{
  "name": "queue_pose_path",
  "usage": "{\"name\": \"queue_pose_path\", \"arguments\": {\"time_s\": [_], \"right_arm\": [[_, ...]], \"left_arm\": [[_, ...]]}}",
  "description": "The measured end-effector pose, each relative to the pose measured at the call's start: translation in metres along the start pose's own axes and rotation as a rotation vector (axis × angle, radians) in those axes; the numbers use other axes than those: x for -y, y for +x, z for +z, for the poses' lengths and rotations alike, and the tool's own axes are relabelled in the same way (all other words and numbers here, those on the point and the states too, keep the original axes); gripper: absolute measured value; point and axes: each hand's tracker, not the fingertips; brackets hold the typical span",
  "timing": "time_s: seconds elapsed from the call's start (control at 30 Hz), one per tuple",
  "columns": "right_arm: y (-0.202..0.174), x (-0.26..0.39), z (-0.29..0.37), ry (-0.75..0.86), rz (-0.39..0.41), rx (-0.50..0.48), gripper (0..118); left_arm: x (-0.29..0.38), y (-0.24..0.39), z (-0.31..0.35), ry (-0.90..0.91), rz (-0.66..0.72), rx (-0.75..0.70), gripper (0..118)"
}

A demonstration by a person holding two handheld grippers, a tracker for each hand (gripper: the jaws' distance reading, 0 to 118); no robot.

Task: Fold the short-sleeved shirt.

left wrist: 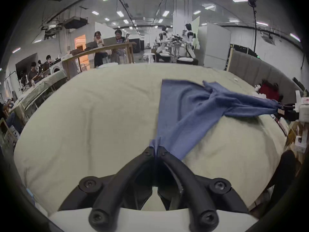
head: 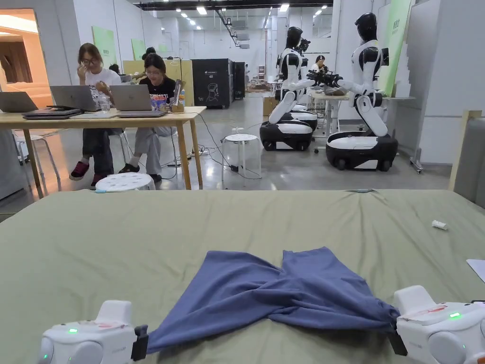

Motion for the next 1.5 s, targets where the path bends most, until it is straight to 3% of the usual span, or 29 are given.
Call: {"name": "queue_pose_path", "arguments": {"time_s": [0.1,0.27,0.3,0.37,0.4,0.43,0.47,0.53,0.57,0.6,0.63,0.67,0.7,0.73,0.77,0.8,0.87,1.0,1.1,1.13,1.23,1.4,1.5], "right_arm": [[-0.002,0.009,-0.022,-0.063,0.038,0.020,9],[0.002,0.007,-0.018,-0.073,0.001,0.004,13],[0.002,0.006,-0.016,-0.073,0.005,0.000,25],[0.005,0.002,-0.007,-0.066,0.003,-0.018,91],[0.006,0.000,-0.003,-0.045,-0.022,-0.034,117],[0.008,-0.003,0.000,-0.022,-0.053,-0.051,116],[0.010,-0.006,0.005,0.020,-0.080,-0.063,111],[0.013,-0.019,0.014,0.063,-0.117,-0.072,111],[0.013,-0.027,0.015,0.060,-0.117,-0.069,109],[0.012,-0.035,0.014,0.072,-0.114,-0.066,102],[0.011,-0.042,0.013,0.084,-0.102,-0.060,78],[0.008,-0.050,0.010,0.095,-0.075,-0.035,57],[0.005,-0.057,0.008,0.117,-0.056,-0.001,44],[0.001,-0.062,0.004,0.131,-0.056,0.025,44],[0.000,-0.066,-0.003,0.126,-0.074,0.030,6],[0.000,-0.070,-0.007,0.131,-0.105,0.028,1],[0.002,-0.076,-0.016,0.123,-0.150,-0.033,0],[-0.007,-0.080,-0.015,0.130,-0.121,-0.034,0],[-0.012,-0.083,-0.016,0.132,-0.109,-0.043,0],[-0.011,-0.085,-0.020,0.133,-0.108,-0.046,0],[-0.017,-0.087,-0.027,0.129,-0.097,-0.048,0],[-0.023,-0.088,-0.040,0.107,-0.085,-0.054,0],[-0.025,-0.087,-0.044,0.097,-0.084,-0.057,0]], "left_arm": [[0.013,0.002,-0.015,-0.039,-0.028,0.004,1],[0.021,0.005,-0.032,-0.076,-0.036,0.003,4],[0.019,0.005,-0.033,-0.077,-0.039,0.004,12],[0.015,0.005,-0.031,-0.054,-0.064,-0.017,79],[0.012,0.014,-0.022,-0.047,-0.074,-0.033,105],[0.008,0.016,-0.019,-0.039,-0.076,-0.033,118],[0.002,0.016,-0.014,0.003,-0.074,-0.022,118],[-0.013,0.019,-0.005,0.055,-0.069,0.013,117],[-0.023,0.022,-0.002,0.044,-0.069,0.012,110],[-0.031,0.026,0.000,0.050,-0.070,0.006,91],[-0.037,0.029,0.003,0.076,-0.073,-0.001,50],[-0.044,0.032,0.004,0.107,-0.083,-0.014,26],[-0.049,0.034,0.003,0.118,-0.089,-0.027,16],[-0.052,0.036,0.000,0.115,-0.095,-0.039,16],[-0.054,0.036,-0.004,0.109,-0.099,-0.052,0],[-0.057,0.038,-0.006,0.103,-0.099,-0.065,0],[-0.056,0.035,-0.008,0.086,-0.082,-0.051,0],[-0.046,0.028,-0.005,0.082,-0.031,-0.032,0],[-0.034,0.018,-0.012,0.013,-0.074,-0.018,76],[-0.028,0.016,-0.015,-0.014,-0.088,-0.020,84],[-0.011,0.012,-0.025,-0.078,-0.107,-0.046,77],[0.012,0.009,-0.037,-0.147,-0.093,-0.005,76],[0.016,0.012,-0.040,-0.143,-0.093,0.003,62]]}}
